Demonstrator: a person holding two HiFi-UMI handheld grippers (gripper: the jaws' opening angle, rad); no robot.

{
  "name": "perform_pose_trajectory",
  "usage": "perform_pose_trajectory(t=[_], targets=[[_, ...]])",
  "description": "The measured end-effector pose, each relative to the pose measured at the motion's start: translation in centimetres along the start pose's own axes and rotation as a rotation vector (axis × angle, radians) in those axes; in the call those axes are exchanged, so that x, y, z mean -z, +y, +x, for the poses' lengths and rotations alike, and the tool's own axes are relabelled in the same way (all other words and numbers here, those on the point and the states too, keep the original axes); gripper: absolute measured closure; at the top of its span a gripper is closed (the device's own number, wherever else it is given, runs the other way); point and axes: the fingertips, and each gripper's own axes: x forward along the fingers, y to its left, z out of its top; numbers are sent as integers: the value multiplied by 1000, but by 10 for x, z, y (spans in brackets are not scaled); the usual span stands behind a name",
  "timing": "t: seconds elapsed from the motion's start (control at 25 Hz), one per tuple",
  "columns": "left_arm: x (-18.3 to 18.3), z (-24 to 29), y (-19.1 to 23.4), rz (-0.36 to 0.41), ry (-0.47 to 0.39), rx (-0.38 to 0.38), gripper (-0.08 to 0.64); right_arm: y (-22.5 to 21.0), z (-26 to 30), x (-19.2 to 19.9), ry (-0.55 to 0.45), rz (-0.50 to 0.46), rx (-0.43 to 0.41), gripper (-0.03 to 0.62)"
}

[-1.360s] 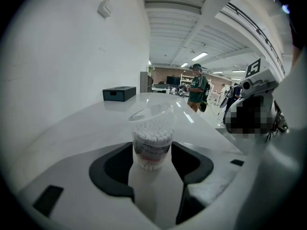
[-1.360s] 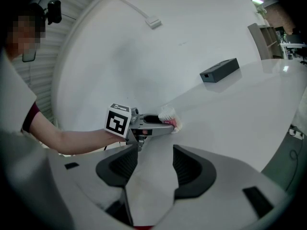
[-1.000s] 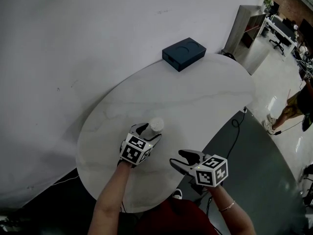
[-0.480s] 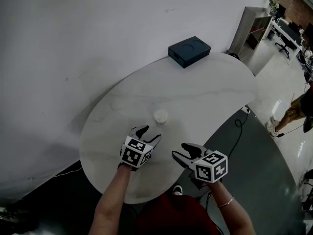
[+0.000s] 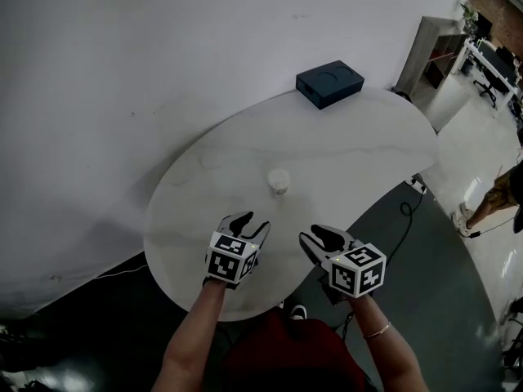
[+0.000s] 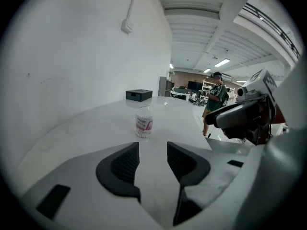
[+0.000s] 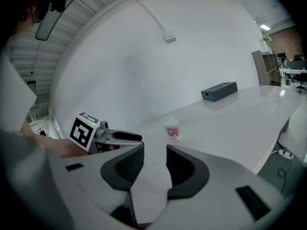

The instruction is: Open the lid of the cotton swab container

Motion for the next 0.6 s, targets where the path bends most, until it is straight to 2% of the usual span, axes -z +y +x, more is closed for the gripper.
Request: perform_pose_trajectory(t=[0.36, 0.6], targets=[[-7, -29, -12, -44, -62, -68, 420, 3, -15, -6, -55, -41, 20, 515], [-9, -44, -20, -72, -92, -109, 476, 3, -25, -6, -71, -54, 40, 543]])
